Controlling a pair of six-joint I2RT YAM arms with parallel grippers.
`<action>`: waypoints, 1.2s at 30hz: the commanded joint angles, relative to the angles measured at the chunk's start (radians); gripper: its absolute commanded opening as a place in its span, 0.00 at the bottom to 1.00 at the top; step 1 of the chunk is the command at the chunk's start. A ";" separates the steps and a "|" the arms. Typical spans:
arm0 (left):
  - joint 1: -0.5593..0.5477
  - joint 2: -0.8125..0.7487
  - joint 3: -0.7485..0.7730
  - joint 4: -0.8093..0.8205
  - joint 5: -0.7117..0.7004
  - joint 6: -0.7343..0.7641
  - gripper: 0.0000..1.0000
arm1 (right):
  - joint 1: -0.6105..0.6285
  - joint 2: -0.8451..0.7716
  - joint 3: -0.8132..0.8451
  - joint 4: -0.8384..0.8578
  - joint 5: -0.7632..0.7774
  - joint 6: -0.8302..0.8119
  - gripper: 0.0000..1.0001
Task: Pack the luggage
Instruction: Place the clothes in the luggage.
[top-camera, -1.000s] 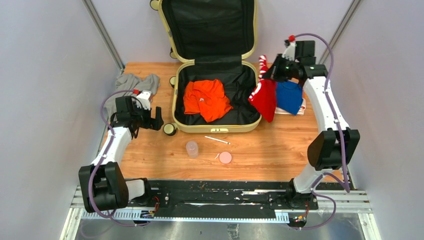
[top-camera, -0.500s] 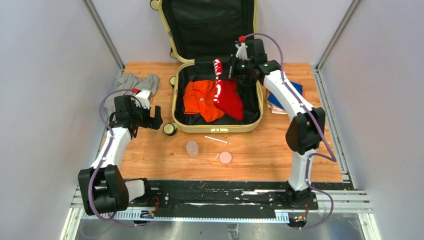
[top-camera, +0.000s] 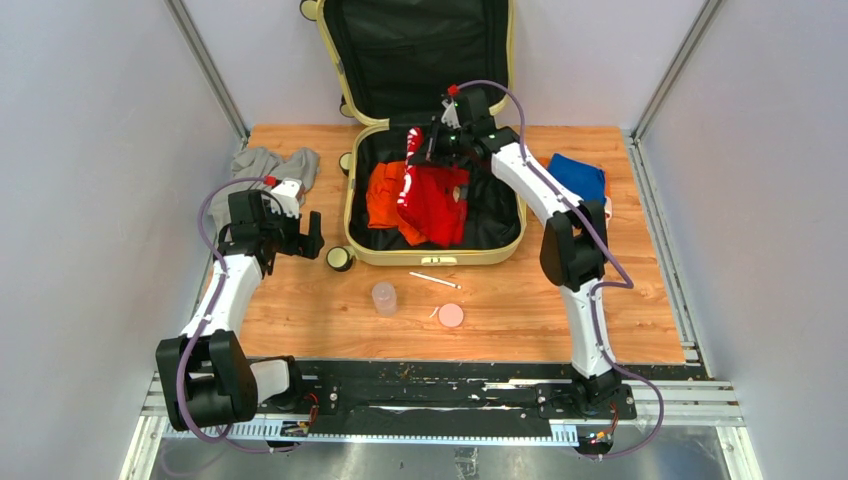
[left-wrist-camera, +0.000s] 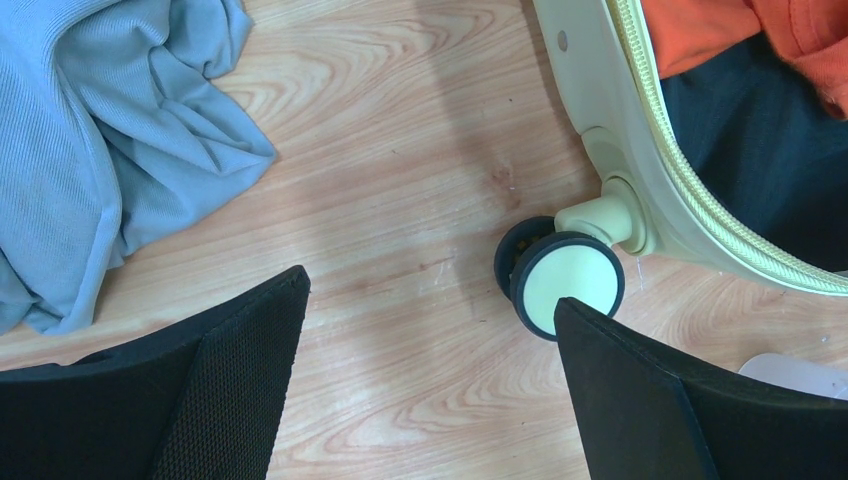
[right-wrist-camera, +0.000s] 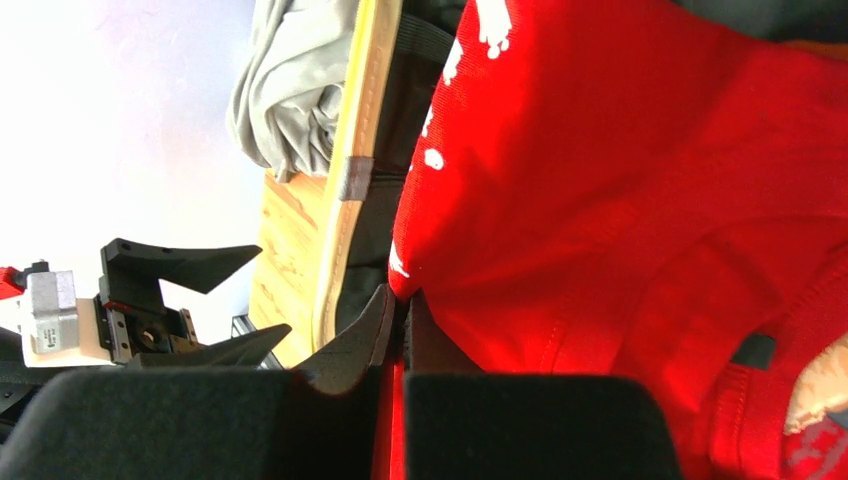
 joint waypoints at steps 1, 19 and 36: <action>0.006 -0.008 0.008 0.000 -0.005 0.014 1.00 | 0.050 0.050 0.100 0.038 0.011 0.027 0.00; 0.006 -0.017 0.010 -0.010 -0.006 0.020 1.00 | 0.119 0.317 0.253 0.075 -0.072 0.112 0.73; 0.006 -0.011 0.015 -0.015 -0.017 0.015 1.00 | 0.092 0.348 0.010 0.236 -0.113 0.207 0.25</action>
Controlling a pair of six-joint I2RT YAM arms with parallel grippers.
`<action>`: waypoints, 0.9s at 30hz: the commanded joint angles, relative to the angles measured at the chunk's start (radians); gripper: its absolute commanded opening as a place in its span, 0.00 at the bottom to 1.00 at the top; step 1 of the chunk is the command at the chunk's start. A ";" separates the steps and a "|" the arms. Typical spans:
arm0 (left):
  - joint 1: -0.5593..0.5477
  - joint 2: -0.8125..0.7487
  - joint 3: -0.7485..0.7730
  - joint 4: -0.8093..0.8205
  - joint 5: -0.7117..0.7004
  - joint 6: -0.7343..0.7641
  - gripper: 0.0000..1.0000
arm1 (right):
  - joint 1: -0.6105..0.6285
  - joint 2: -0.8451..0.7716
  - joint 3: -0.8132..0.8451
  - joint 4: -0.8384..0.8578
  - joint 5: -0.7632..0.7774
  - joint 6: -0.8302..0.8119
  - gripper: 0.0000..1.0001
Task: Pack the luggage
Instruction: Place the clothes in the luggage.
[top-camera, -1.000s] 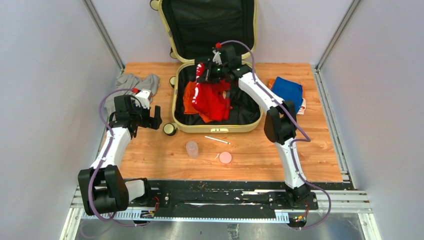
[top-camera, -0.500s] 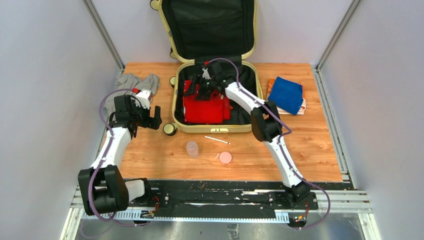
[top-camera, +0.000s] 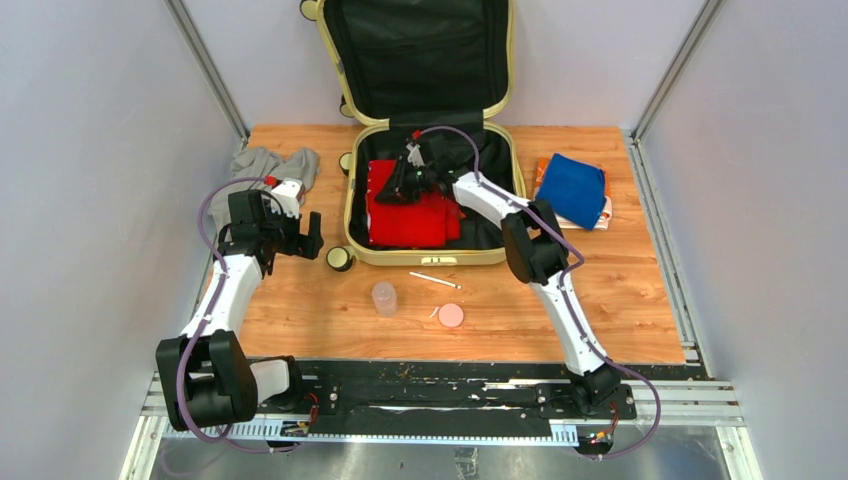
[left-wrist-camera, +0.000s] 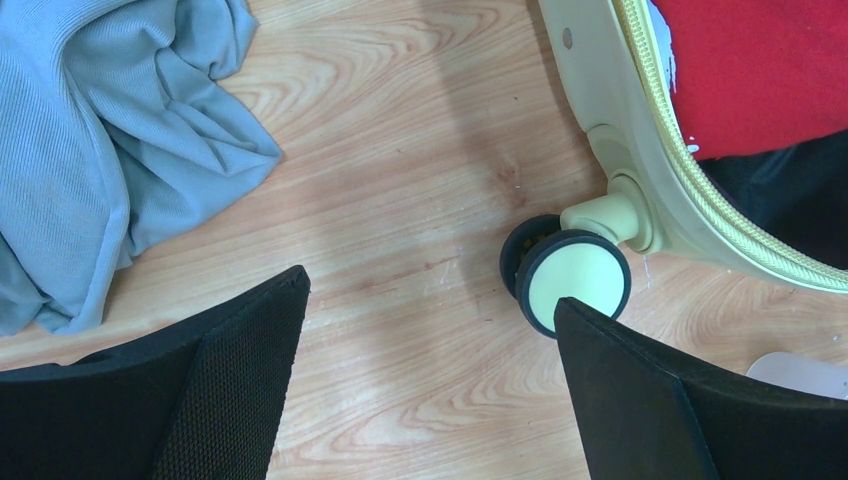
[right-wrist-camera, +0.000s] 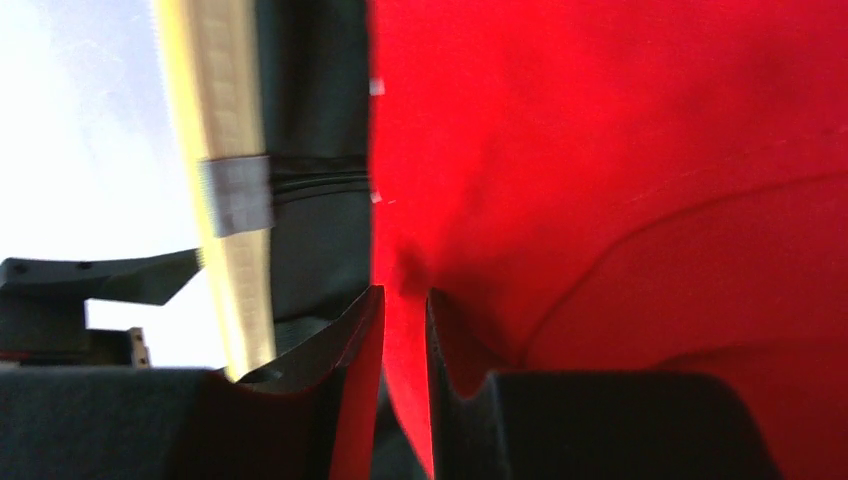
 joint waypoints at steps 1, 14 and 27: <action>0.006 -0.011 0.014 -0.016 -0.014 0.002 1.00 | -0.015 0.092 0.006 -0.030 -0.005 0.006 0.26; 0.009 0.039 0.028 -0.026 -0.036 0.004 1.00 | -0.107 -0.401 -0.051 -0.363 0.166 -0.324 1.00; 0.017 0.068 0.042 -0.023 -0.007 -0.005 1.00 | -0.487 -0.749 -0.516 -0.541 0.732 -0.529 1.00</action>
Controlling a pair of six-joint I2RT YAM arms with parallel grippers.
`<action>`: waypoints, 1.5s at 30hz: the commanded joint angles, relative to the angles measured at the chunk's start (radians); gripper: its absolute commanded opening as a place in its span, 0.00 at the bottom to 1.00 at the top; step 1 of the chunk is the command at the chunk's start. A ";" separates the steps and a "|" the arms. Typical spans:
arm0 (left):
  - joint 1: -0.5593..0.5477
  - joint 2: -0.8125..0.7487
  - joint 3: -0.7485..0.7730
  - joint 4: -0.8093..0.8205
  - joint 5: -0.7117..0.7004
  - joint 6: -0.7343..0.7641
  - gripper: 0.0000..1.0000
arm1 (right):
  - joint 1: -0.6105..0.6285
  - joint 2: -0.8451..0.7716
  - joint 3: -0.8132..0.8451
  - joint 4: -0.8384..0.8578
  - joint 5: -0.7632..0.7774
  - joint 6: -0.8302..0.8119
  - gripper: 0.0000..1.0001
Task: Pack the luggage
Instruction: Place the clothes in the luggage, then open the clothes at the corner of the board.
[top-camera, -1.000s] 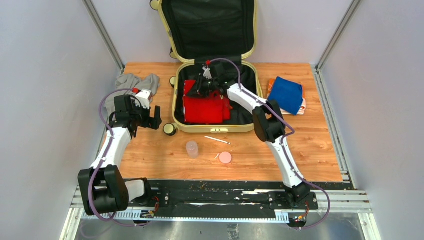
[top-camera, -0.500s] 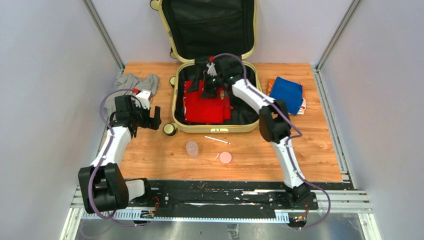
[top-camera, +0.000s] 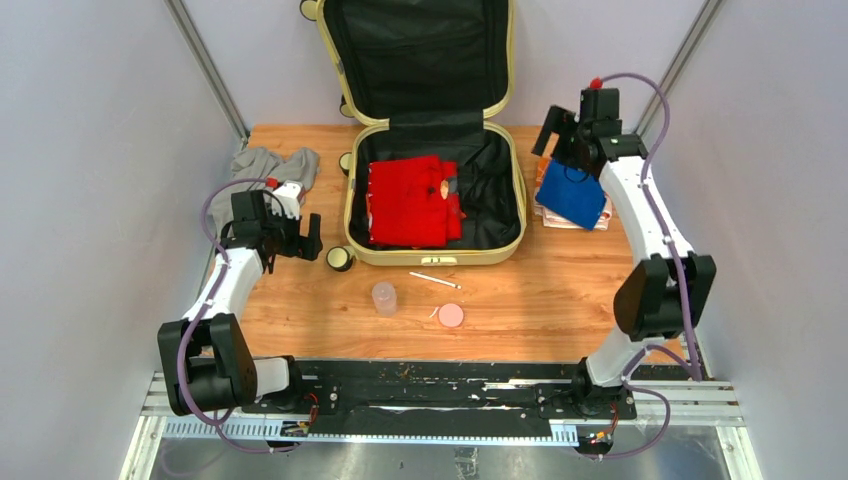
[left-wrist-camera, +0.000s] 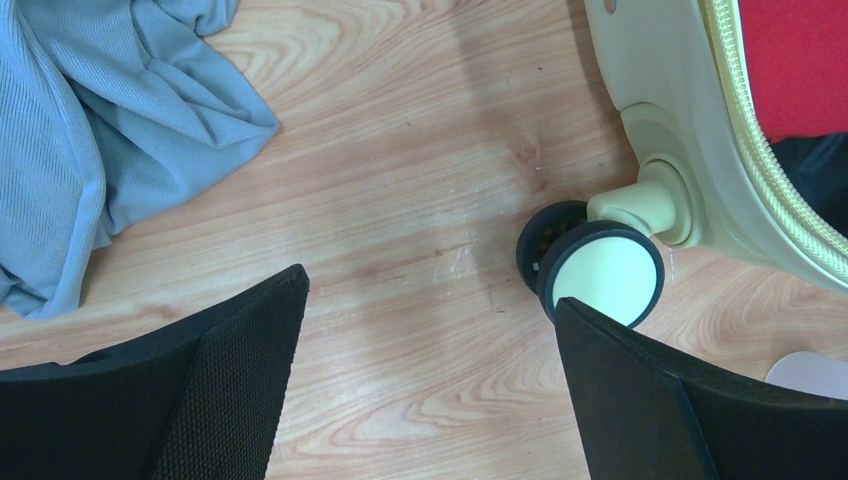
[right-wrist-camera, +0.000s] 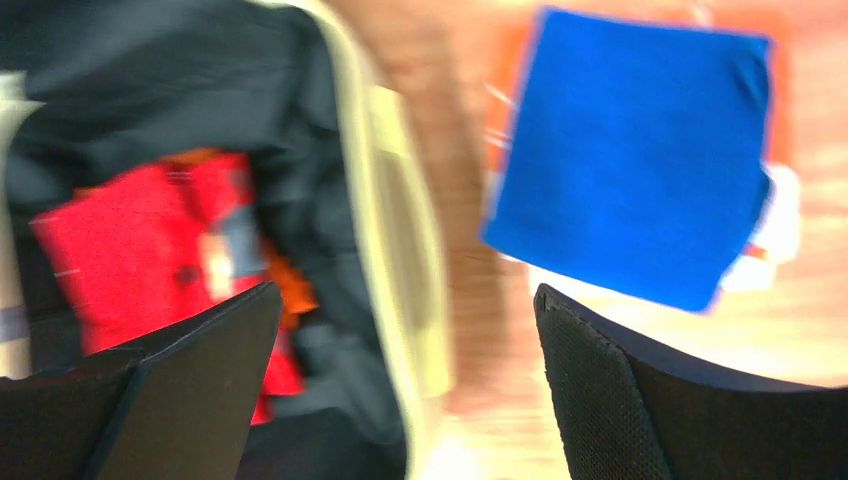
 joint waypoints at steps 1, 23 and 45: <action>0.008 -0.005 0.030 -0.012 0.020 -0.005 1.00 | -0.041 0.100 -0.102 -0.112 0.172 -0.076 0.99; 0.008 -0.022 0.045 -0.026 0.019 -0.006 1.00 | -0.020 0.589 0.312 -0.273 0.308 -0.111 0.77; 0.008 -0.037 0.045 -0.041 0.025 -0.004 1.00 | -0.095 0.496 0.267 -0.262 0.111 -0.090 0.02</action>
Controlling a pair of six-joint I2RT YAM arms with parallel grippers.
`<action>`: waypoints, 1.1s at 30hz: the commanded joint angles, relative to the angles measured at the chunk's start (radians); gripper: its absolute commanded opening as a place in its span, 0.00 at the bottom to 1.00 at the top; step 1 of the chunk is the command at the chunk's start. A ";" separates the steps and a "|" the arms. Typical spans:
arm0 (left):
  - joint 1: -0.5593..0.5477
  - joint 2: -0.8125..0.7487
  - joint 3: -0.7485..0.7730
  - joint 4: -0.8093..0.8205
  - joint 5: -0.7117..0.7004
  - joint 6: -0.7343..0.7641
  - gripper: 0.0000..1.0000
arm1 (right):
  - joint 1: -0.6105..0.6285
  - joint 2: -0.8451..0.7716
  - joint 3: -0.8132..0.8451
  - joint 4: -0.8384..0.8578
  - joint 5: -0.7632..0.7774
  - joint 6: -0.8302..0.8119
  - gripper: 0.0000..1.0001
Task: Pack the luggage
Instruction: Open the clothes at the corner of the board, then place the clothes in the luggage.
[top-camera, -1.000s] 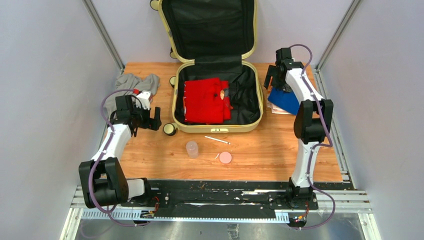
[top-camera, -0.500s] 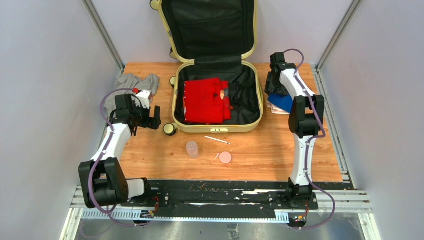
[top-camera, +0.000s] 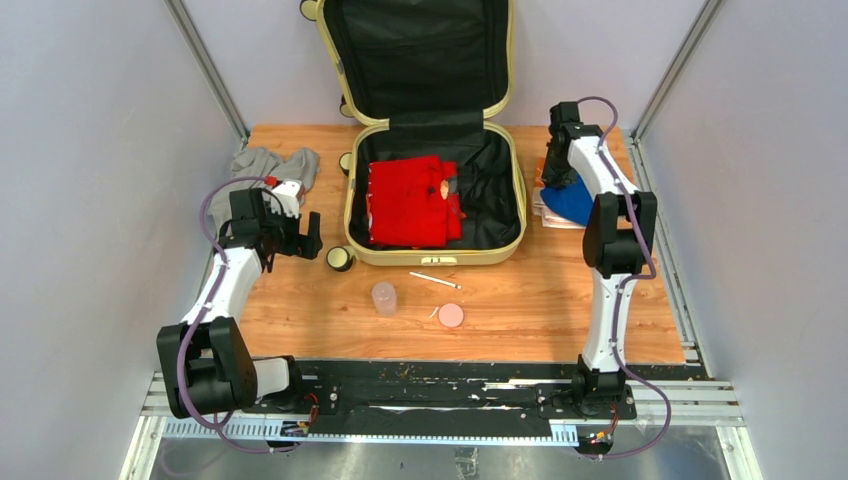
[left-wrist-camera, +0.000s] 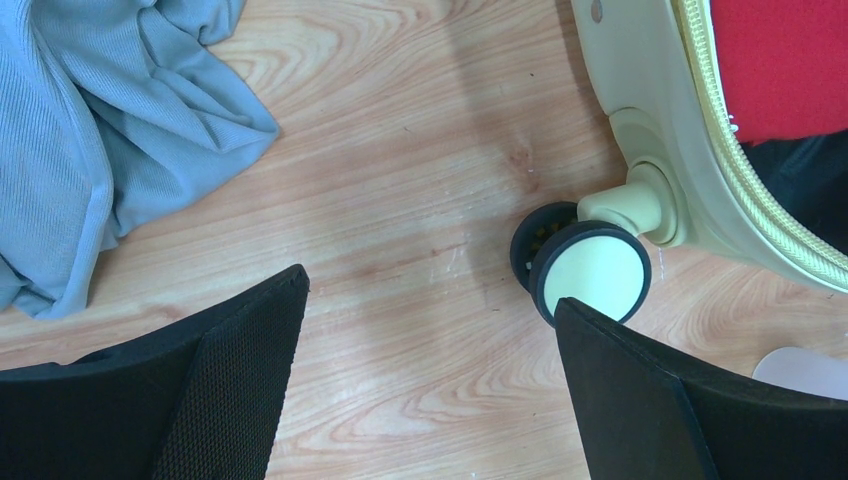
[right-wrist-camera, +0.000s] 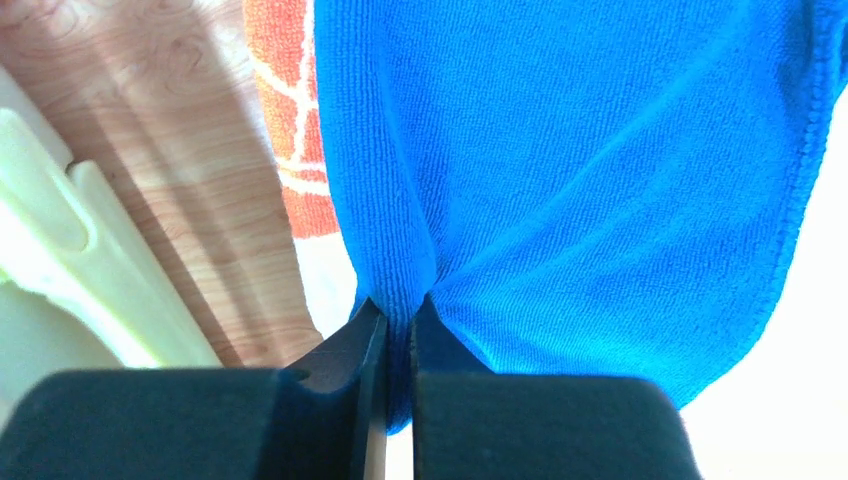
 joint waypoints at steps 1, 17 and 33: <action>0.008 -0.030 0.027 -0.019 0.015 0.000 1.00 | -0.050 -0.102 -0.038 -0.021 -0.140 0.023 0.00; 0.008 -0.046 0.032 -0.034 0.025 0.004 1.00 | -0.178 -0.414 -0.253 0.115 -0.502 0.083 0.00; 0.008 -0.049 0.042 -0.042 0.025 0.004 1.00 | 0.231 -0.331 0.020 0.135 -0.469 0.168 0.00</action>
